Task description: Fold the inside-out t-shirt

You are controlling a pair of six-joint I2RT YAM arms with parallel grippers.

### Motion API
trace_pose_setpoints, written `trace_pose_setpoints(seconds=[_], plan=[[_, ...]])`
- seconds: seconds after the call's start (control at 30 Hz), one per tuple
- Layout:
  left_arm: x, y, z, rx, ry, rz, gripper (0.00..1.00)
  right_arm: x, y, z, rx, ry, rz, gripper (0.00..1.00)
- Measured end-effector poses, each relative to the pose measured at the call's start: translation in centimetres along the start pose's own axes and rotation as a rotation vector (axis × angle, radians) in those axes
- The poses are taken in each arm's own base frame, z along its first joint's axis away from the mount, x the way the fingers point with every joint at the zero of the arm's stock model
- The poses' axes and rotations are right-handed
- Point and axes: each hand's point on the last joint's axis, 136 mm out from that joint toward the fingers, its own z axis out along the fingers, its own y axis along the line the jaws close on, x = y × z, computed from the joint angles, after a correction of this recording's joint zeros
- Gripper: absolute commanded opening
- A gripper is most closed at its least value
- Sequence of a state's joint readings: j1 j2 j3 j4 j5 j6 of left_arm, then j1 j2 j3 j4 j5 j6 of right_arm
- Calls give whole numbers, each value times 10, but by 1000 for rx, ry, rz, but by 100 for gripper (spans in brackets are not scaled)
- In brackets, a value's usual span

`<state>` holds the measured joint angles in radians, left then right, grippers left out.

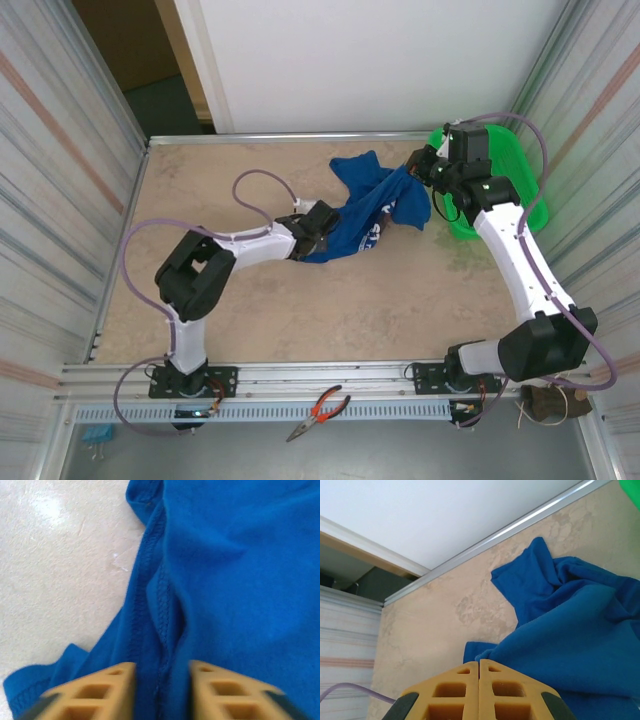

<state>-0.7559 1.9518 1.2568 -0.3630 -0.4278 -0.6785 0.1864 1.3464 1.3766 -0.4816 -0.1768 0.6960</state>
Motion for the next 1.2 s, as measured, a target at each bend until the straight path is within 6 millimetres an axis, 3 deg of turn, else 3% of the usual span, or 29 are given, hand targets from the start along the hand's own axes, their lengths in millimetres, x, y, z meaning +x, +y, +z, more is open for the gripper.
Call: trace_pose_setpoints(seconds=[0.13,0.27,0.37,0.43,0.53,0.63,0.73,1.0,1.1,1.2], plan=[[-17,22,1,-13,-8,-14,0,-19,-10,-6,15,-40,22,0],[-70,52,-32,83,-104,-65,0,-42,-21,-17,27,-86,52,0],[-143,72,-97,279,-299,-137,0,-62,-26,-28,31,-132,69,0],[-191,88,-152,423,-452,-169,0,-75,-24,-37,21,-162,74,0],[-242,104,-226,583,-640,-167,0,-90,-15,-47,-5,-197,67,0],[-271,115,-274,678,-757,-144,0,-99,-1,-55,-40,-215,55,0],[-291,127,-293,728,-795,-151,0,-108,9,-56,-68,-225,51,0],[-351,136,-308,812,-834,-180,0,-135,31,-48,-129,-238,42,0],[-355,134,-316,840,-834,-180,0,-140,37,-52,-145,-251,33,0],[-336,133,-314,845,-806,-194,0,-133,40,-54,-158,-246,26,0]])
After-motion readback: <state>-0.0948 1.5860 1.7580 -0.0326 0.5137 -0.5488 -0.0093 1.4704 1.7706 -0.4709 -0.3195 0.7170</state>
